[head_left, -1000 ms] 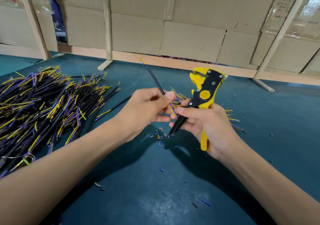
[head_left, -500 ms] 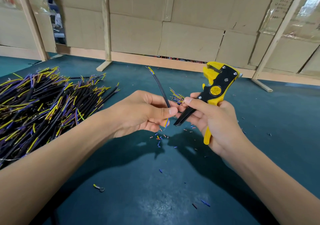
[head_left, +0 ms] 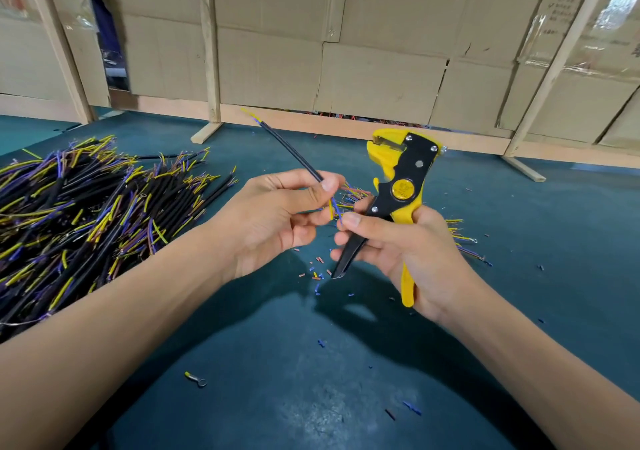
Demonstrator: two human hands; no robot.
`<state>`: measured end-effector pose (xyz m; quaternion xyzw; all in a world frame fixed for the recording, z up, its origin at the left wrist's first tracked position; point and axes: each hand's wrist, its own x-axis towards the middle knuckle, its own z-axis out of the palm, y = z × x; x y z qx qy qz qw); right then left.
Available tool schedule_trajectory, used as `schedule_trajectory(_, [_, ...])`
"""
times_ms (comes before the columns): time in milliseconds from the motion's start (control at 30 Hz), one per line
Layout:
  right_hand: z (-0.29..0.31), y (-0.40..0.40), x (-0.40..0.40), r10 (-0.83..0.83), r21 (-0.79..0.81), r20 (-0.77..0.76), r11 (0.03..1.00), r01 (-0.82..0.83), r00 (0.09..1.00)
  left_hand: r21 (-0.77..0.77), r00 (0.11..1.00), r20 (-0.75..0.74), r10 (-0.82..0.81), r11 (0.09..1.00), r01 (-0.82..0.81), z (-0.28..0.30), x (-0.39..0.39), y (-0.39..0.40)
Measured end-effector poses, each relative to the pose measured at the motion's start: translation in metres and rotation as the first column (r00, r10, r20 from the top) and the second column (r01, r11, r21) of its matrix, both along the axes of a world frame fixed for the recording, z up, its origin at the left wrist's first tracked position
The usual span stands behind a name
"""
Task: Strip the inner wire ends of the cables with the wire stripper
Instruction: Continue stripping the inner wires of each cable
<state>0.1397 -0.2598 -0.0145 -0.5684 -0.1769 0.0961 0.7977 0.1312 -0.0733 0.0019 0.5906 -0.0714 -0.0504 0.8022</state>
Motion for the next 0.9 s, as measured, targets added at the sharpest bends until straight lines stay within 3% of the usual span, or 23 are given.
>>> schedule_trajectory(200, [-0.001,0.001,0.001,-0.051,-0.011,0.032,0.999,0.051,0.998,-0.015,1.000,0.010,-0.006,1.000,0.006,0.002,-0.001,-0.004])
schedule_trajectory(467, [0.001,-0.008,0.010,-0.202,0.060,-0.022,0.977,0.203,0.979,-0.053,0.991,-0.092,-0.093,0.995,0.089,0.007,-0.003,-0.004])
schedule_trajectory(667, [0.001,-0.008,0.011,-0.170,0.074,0.021,0.983,0.168,0.985,-0.054,0.995,-0.096,-0.021,0.998,0.016,0.007,-0.002,-0.004])
schedule_trajectory(900, [-0.002,-0.001,0.003,-0.123,0.030,0.067,0.992,0.121,0.990,0.045,0.993,0.030,0.112,0.993,-0.114,0.005,-0.005,-0.013])
